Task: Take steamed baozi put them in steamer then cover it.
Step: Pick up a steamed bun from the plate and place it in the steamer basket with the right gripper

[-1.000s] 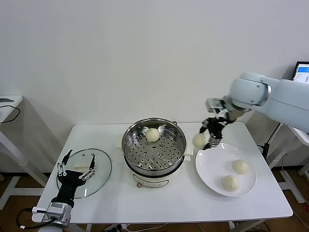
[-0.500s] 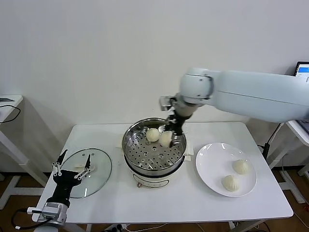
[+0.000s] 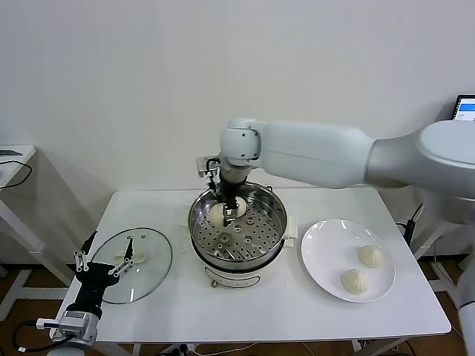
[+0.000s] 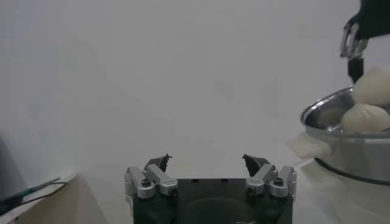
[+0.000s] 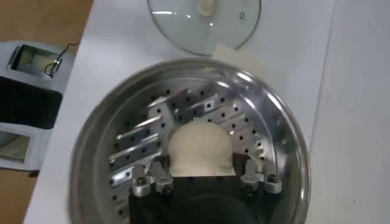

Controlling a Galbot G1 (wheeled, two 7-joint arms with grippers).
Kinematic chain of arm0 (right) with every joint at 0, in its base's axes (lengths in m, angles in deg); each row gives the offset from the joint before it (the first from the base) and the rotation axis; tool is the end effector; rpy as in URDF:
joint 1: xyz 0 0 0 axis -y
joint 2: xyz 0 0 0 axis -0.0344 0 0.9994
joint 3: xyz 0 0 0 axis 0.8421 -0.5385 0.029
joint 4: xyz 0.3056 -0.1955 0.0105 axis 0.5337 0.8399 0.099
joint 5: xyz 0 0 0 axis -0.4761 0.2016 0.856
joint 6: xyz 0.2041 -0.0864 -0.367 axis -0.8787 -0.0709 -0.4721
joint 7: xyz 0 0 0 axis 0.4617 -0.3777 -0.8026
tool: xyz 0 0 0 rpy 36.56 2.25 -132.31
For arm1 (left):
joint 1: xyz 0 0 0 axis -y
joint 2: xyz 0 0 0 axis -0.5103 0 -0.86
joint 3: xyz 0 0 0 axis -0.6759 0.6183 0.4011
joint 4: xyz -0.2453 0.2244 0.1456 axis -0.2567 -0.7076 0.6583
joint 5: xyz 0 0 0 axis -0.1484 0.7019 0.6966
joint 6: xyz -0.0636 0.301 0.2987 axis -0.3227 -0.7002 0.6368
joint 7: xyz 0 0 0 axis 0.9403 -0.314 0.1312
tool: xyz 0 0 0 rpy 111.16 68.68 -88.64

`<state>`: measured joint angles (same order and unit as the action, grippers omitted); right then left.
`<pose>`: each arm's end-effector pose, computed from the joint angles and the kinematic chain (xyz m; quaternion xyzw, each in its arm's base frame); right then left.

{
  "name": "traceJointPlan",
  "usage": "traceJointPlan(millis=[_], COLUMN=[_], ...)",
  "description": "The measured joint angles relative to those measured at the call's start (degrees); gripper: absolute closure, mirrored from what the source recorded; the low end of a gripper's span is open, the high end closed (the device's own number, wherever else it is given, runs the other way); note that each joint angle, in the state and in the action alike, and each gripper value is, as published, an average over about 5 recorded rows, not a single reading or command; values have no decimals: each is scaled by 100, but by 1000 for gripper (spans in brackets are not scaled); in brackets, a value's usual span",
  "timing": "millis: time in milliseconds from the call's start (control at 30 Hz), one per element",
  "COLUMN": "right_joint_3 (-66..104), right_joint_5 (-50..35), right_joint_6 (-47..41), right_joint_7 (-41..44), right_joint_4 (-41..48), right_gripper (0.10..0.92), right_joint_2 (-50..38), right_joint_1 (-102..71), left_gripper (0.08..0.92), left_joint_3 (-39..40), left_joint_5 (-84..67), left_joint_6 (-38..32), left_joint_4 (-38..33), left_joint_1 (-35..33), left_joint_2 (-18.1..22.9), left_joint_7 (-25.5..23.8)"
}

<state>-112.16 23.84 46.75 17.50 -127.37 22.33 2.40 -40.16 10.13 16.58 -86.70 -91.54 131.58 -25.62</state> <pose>0.6003 0.2733 -0.0727 0.5767 -0.4952 0.5507 0.3447 0.2354 0.1124 -0.2855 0.0120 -0.9811 -0.1931 0.0099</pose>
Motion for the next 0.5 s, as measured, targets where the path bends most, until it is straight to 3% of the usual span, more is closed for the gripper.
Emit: traceJointPlan(millis=[267,500], right_joint_3=[79,157], right_joint_5=[252,344], right_joint_6=[36,37], right_joint_7=[54,105], right_joint_4=[528,663], right_gripper=[333,219], right_joint_2=[401,465], right_joint_1=[-362,-458], left_gripper=[177,177], left_joint_3=[-11,-1], left_joint_5=[-4,-4], left_joint_6=[-7,-9], left_joint_4=[37,44], left_joint_1=[10,5], left_joint_2=[-6,6], left_joint_7=[-7,-8])
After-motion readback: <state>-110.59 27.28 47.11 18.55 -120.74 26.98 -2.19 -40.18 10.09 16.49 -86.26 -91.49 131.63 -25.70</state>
